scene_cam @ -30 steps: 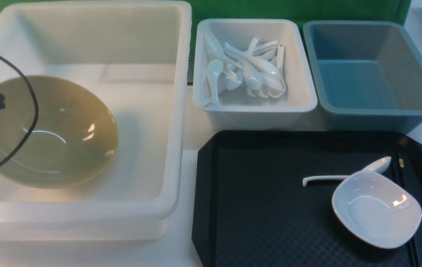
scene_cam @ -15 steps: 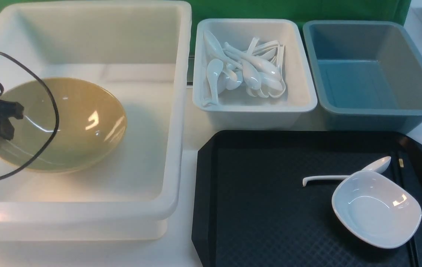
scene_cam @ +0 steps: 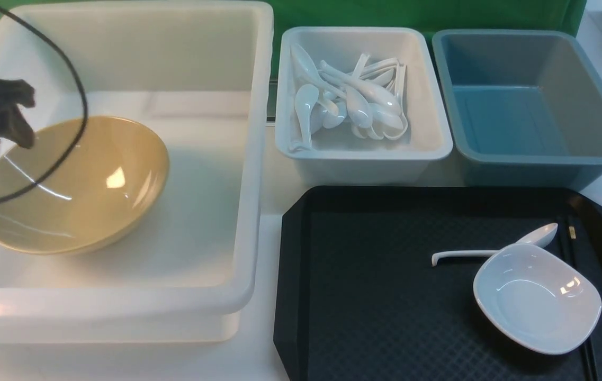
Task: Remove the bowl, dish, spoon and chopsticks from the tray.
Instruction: Use the right arm to grab the plate, then use the right arm to put the plate into the large storage box on the left, then use the right arm to grab the soup spoon in the middle
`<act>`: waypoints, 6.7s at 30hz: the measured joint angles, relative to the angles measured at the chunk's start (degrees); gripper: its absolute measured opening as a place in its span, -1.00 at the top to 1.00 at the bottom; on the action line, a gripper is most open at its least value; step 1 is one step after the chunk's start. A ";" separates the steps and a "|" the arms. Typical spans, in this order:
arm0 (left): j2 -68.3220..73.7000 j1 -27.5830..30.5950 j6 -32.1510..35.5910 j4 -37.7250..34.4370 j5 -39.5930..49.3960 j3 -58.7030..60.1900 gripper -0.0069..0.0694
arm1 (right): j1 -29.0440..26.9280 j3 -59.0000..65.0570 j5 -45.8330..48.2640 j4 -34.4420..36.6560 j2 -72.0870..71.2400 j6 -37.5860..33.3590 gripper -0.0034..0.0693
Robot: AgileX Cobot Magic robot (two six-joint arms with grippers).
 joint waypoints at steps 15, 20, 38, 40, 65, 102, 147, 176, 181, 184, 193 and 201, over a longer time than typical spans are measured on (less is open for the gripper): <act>8.60 -1.27 -21.16 25.52 1.96 1.98 0.79 | 0.00 1.06 0.00 0.00 0.04 0.24 0.78; 8.60 -1.27 -27.68 31.90 5.56 1.98 0.79 | 0.00 1.06 -0.05 0.00 0.04 0.24 0.78; -16.52 -8.91 -17.23 16.16 0.01 2.05 0.79 | 0.00 -2.72 9.97 0.00 2.42 4.50 0.68; -21.62 -11.36 -13.46 12.02 -2.04 2.80 0.79 | 0.00 -6.69 16.28 0.00 5.05 4.35 0.58; -76.82 -18.17 -3.37 7.11 -16.03 53.48 0.79 | -4.44 -32.68 24.67 -10.47 60.45 3.20 -0.29; -77.15 -18.17 -8.85 7.36 -25.87 57.32 0.79 | 2.71 -63.09 27.59 20.13 44.51 -14.39 0.71; -81.10 -18.17 -8.85 8.83 -26.39 57.46 0.79 | 34.18 -112.09 45.63 1.46 97.60 -20.32 0.43; -81.10 -18.17 -8.85 8.13 -28.85 59.22 0.79 | 16.73 -81.69 51.52 -15.62 53.85 1.50 -0.30; -81.10 -18.17 -8.85 4.76 -28.97 59.68 0.79 | 10.49 -58.51 50.23 -15.26 51.23 3.00 -0.30; -80.72 -18.17 -8.22 3.37 -28.97 59.68 0.79 | 8.42 -48.47 45.21 -13.23 52.27 2.52 -0.31; -73.29 -18.17 2.03 -6.82 -25.36 58.72 0.79 | 9.86 -44.76 37.23 -6.92 63.99 -3.96 -0.40; -64.81 -18.17 17.18 -20.39 -18.90 56.74 0.79 | 10.88 -47.79 34.37 -7.52 69.06 -9.41 -0.40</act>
